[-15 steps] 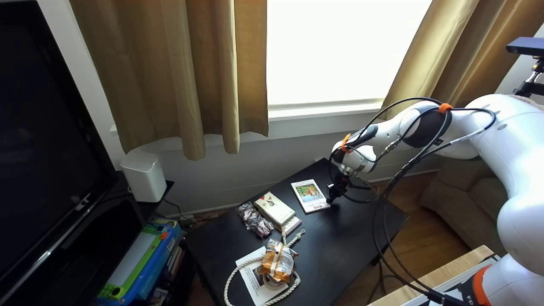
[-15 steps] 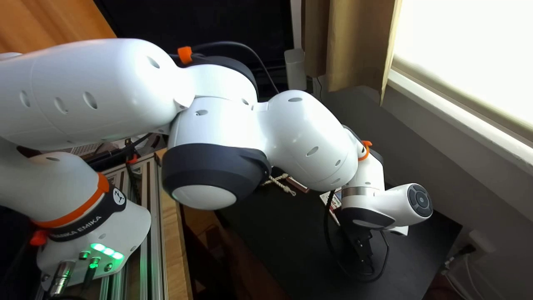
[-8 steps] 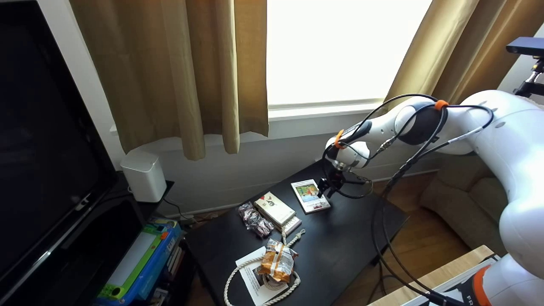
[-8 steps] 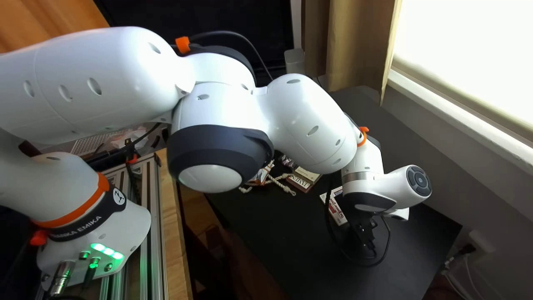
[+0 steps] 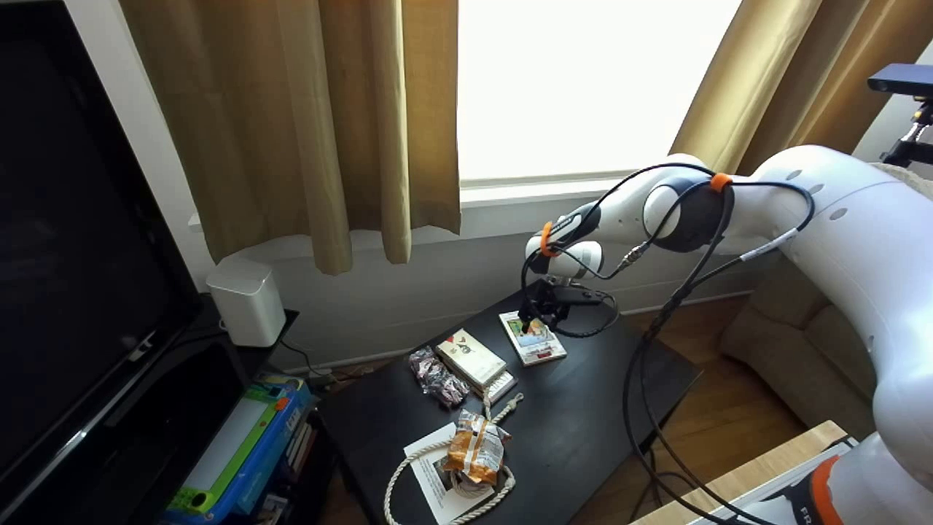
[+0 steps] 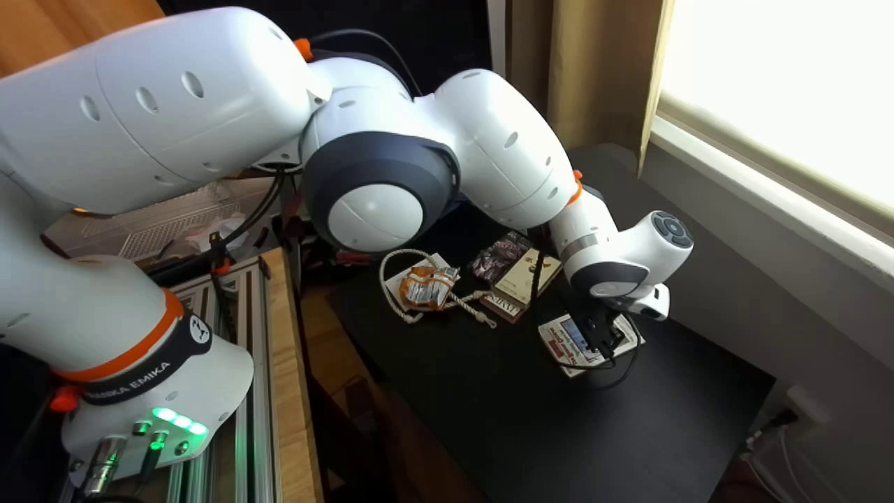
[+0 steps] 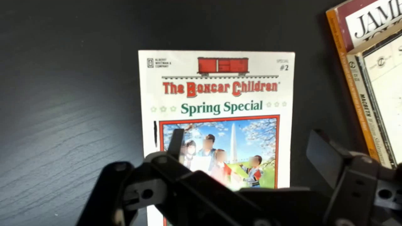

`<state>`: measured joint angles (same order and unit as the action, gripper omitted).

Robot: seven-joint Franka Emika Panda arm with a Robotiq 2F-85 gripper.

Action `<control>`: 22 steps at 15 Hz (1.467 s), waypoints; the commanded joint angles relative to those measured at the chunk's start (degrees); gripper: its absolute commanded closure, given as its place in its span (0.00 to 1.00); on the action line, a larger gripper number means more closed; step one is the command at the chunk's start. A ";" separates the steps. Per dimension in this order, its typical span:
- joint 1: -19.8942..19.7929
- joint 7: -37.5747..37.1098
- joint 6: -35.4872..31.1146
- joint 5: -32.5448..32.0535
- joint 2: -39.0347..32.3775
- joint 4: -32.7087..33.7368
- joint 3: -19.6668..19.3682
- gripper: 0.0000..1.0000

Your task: Pick up the book on the right of the table and put it on top of the two stacked books

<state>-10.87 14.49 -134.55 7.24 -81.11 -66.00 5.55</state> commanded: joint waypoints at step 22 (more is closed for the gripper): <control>17.49 -24.99 -4.77 -12.59 -4.06 3.25 -13.22 0.00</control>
<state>4.70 -7.20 -136.48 -3.36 -85.17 -60.95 -6.11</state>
